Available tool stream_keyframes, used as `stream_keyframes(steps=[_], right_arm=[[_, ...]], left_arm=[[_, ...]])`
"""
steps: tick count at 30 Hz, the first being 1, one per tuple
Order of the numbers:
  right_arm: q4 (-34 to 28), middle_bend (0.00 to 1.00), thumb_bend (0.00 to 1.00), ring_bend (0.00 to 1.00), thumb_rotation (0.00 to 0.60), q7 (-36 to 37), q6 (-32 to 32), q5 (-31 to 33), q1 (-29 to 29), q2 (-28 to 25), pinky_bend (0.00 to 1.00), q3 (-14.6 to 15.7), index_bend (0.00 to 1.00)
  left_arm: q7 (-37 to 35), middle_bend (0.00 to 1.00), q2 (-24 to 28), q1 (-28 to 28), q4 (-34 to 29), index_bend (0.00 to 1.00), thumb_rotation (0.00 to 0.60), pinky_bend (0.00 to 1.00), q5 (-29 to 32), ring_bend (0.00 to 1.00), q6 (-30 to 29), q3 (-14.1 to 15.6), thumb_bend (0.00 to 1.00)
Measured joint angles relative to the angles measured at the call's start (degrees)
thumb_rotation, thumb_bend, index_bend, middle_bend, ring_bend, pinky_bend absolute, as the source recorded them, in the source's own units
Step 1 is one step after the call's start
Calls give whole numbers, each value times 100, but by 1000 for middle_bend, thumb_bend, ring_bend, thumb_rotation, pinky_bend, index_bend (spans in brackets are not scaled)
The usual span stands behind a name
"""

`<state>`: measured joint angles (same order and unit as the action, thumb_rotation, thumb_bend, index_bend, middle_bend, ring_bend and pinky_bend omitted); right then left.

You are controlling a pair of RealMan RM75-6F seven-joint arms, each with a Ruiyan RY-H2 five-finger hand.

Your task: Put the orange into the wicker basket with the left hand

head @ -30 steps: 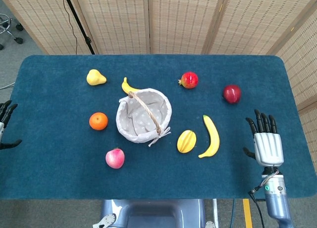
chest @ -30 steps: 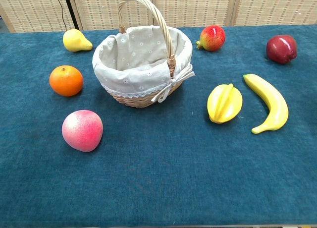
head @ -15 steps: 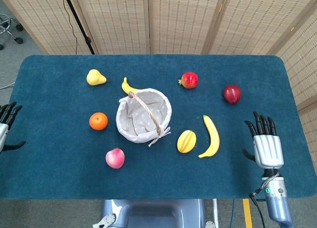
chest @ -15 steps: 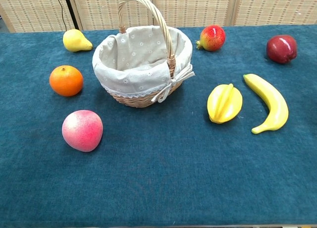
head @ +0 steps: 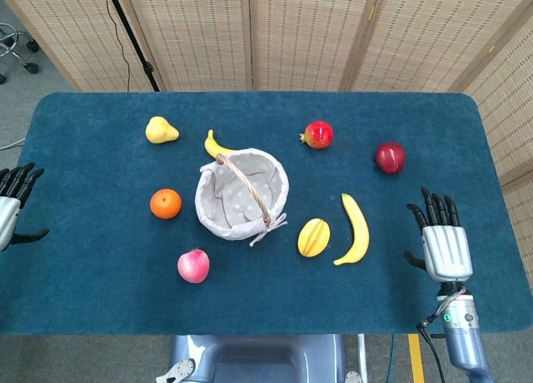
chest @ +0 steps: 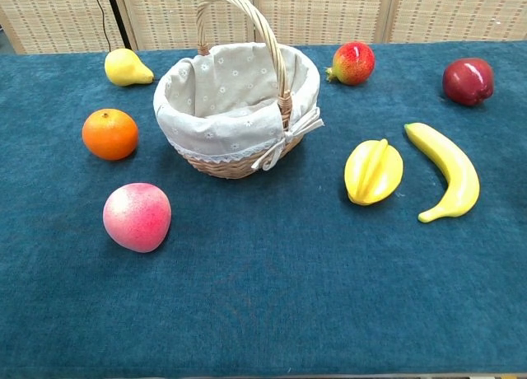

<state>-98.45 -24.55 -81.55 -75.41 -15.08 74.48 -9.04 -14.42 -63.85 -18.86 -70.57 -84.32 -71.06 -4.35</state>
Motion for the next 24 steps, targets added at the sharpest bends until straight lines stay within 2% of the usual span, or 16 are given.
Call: stream_keyframes(steps=[6, 13, 24], right_arm=[[-15, 0, 0, 0, 600, 53, 37, -8, -13, -2, 0, -2, 208], [-18, 0, 0, 0, 600, 100, 39, -28, -8, -11, 0, 5, 209], [-30, 0, 0, 0, 600, 191, 5, -48, 27, -43, 0, 5, 211]], left_arm=[[-46, 0, -163, -346, 38, 0, 600, 8, 5, 0, 425, -65, 46], [-77, 0, -593, -810, 145, 0, 600, 8, -71, 0, 852, -123, 46], [104, 0, -1140, -1235, 91, 0, 600, 8, -205, 0, 1208, -60, 46]])
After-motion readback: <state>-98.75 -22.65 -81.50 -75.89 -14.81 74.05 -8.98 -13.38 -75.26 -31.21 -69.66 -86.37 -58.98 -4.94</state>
